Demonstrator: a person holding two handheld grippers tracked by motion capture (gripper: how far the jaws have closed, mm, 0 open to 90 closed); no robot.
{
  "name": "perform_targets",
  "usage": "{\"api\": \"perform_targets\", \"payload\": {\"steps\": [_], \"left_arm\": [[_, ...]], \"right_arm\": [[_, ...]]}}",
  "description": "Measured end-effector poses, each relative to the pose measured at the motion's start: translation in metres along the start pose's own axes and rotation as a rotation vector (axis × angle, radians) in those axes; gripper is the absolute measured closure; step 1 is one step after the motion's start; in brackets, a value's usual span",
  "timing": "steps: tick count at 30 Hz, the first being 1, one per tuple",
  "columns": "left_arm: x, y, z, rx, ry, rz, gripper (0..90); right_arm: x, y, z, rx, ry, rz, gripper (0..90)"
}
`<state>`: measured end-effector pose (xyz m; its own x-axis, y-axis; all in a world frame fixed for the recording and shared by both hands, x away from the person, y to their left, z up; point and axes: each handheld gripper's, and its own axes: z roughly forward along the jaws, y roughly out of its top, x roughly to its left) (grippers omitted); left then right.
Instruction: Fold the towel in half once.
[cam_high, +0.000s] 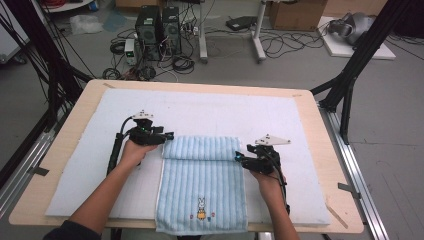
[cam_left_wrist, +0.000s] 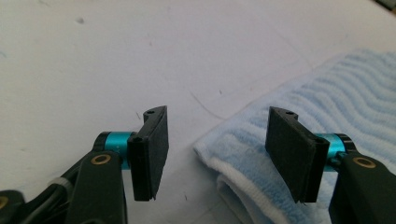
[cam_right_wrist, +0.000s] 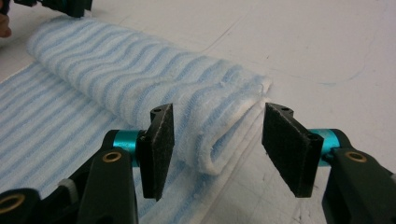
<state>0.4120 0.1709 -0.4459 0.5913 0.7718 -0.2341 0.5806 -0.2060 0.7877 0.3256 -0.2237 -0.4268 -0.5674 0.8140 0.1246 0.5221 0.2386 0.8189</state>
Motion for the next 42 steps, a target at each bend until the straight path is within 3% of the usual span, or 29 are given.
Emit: {"api": "perform_targets", "payload": {"steps": [5,10,13,19,24,28,34,36,39,42], "left_arm": [[-0.01,-0.002,0.006,0.049,0.035,0.109,46.8],[-0.016,-0.004,0.006,0.047,-0.006,0.159,70.7],[-0.015,-0.005,0.005,0.024,-0.008,0.154,77.0],[-0.016,-0.004,-0.005,-0.07,-0.037,0.119,78.8],[-0.02,0.002,-0.018,-0.163,-0.061,0.136,78.8],[-0.024,0.004,-0.022,-0.194,-0.075,0.16,78.7],[-0.019,0.004,-0.023,-0.199,-0.047,0.159,78.4],[-0.015,0.003,-0.02,-0.183,-0.04,0.154,78.3],[-0.011,0.001,-0.017,-0.172,-0.029,0.146,78.1],[-0.011,0.002,-0.018,-0.196,-0.023,0.151,79.2]], "right_arm": [[0.001,0.0,0.001,0.007,0.001,-0.009,42.9],[0.001,0.0,0.001,0.007,0.005,-0.008,42.3],[0.001,0.0,0.002,0.009,0.005,-0.007,41.7],[-0.002,0.001,0.002,0.002,-0.013,0.004,41.3],[-0.013,0.009,0.003,-0.026,-0.056,0.057,41.2],[-0.02,0.024,0.02,-0.003,-0.075,0.079,40.8],[-0.023,0.044,0.068,0.155,-0.085,0.059,39.2],[-0.023,0.047,0.08,0.201,-0.074,0.034,48.5],[-0.021,0.047,0.086,0.216,-0.059,-0.037,77.7],[-0.018,0.049,0.084,0.206,-0.104,-0.111,82.3]]}}
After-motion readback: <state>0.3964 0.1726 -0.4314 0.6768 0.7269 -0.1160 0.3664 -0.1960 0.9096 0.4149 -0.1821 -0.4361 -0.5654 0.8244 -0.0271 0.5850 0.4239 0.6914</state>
